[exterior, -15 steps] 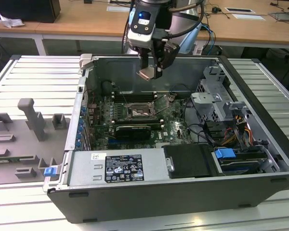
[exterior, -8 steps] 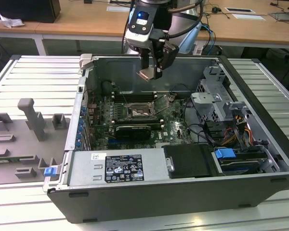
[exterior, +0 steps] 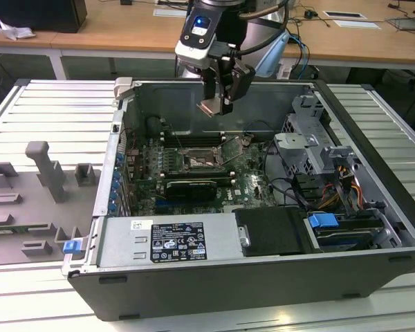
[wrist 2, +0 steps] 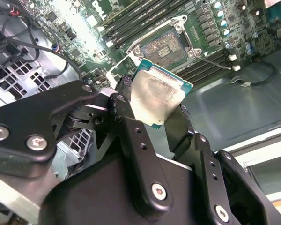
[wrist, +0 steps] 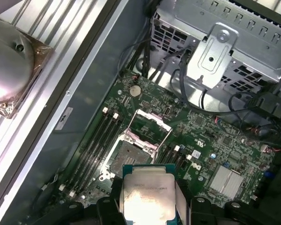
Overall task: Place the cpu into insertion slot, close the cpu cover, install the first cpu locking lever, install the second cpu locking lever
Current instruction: 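Place the cpu into insertion slot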
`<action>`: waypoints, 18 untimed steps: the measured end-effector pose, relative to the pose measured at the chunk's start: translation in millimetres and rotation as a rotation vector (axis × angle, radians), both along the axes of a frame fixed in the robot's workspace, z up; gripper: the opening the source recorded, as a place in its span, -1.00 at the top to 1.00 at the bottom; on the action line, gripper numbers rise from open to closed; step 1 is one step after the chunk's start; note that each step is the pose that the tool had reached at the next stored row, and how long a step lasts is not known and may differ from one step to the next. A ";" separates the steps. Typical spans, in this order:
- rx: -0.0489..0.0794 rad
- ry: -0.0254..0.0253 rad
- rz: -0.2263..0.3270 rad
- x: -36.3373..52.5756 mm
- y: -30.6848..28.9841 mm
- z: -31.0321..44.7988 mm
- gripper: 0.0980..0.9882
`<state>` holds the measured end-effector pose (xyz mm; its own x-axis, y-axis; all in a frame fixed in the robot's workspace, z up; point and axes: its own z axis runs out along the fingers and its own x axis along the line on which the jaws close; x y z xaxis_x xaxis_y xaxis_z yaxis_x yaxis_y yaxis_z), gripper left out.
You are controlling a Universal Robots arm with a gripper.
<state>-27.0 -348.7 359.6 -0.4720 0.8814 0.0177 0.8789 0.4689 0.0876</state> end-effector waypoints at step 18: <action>0.000 0.0000 -0.152 0.0 0.0 -1.7 0.03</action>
<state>-27.0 -348.7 358.0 -0.3330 0.9428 0.0177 0.9398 0.3303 0.0877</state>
